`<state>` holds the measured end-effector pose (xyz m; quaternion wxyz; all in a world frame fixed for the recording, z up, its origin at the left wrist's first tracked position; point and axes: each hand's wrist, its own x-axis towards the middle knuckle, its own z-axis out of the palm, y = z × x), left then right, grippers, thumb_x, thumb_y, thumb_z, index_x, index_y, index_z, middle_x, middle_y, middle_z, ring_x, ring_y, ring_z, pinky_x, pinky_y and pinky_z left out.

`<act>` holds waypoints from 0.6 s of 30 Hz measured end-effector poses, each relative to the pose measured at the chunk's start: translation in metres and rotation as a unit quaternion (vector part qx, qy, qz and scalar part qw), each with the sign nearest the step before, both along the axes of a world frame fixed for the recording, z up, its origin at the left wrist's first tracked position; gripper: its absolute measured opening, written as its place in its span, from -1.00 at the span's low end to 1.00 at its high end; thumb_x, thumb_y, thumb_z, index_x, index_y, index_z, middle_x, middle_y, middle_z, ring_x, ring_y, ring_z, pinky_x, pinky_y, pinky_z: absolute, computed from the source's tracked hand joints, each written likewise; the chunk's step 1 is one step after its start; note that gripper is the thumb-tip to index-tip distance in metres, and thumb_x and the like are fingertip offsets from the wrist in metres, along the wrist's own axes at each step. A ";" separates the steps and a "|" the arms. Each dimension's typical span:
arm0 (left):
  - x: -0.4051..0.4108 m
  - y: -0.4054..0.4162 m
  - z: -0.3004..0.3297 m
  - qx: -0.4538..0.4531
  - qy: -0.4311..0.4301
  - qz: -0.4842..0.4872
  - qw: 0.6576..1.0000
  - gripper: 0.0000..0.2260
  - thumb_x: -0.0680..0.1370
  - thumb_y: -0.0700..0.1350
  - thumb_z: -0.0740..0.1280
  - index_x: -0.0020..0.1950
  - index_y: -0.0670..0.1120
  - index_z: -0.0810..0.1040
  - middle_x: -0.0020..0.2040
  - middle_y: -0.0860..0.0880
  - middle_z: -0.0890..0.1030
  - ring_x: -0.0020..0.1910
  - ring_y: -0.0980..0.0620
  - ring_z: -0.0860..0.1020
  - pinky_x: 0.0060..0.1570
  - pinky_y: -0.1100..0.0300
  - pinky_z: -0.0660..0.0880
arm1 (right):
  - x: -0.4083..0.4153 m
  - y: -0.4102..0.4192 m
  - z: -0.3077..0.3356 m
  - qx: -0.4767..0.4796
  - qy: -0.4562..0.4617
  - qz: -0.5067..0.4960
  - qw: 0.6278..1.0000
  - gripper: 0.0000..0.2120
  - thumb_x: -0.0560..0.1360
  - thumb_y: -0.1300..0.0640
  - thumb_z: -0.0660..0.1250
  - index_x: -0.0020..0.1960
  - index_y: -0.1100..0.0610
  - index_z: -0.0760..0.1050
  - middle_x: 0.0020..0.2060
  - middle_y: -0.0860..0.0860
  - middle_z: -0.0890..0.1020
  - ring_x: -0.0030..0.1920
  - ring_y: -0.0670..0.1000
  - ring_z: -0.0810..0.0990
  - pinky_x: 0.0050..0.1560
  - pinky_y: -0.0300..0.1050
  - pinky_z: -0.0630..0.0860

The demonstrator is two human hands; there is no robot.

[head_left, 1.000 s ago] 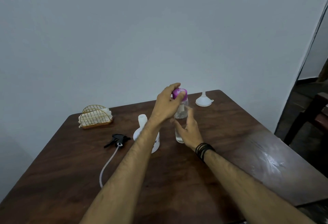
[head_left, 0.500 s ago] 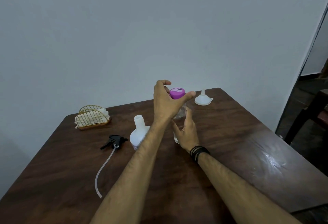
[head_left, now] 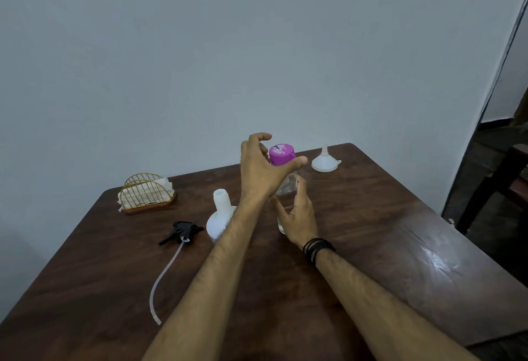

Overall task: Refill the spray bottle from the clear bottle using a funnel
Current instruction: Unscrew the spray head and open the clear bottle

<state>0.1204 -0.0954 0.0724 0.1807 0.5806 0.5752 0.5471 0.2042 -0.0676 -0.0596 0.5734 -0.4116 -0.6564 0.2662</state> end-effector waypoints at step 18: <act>0.006 0.006 0.004 -0.036 0.013 -0.032 0.999 -0.30 0.43 0.06 0.55 0.47 0.00 0.30 0.37 -0.02 0.39 0.19 0.06 0.48 -0.05 0.43 0.46 | 0.001 0.001 0.000 -0.023 -0.001 0.017 1.000 -0.31 0.47 -0.32 0.34 0.45 -0.09 0.16 0.36 -0.02 0.51 0.31 -0.06 0.54 0.21 -0.07 0.57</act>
